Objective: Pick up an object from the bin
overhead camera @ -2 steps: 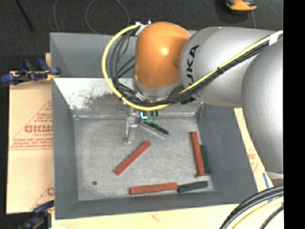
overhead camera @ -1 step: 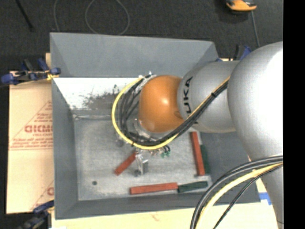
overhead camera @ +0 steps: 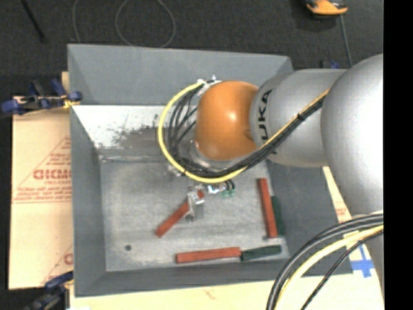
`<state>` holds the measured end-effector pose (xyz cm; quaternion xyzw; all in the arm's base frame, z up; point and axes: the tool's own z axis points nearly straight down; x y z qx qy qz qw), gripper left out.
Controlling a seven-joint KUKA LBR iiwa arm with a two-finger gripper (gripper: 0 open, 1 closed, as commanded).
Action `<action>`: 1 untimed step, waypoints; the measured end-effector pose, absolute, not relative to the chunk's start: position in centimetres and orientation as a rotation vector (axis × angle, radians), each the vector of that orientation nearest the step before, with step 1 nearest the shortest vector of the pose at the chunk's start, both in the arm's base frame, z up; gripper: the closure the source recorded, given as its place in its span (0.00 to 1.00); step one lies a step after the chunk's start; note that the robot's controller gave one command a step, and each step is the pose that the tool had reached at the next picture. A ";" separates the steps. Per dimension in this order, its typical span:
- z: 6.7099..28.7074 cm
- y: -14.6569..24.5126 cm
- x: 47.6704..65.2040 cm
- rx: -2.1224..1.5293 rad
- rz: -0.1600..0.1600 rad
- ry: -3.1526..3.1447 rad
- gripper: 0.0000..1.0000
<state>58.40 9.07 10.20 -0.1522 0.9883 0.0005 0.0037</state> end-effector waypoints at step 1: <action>11.1 10.2 58.9 -0.671 0.000 3.062 0.00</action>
Offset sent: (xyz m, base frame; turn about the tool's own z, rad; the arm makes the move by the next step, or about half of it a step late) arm 0.0035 0.0125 0.0078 -0.1295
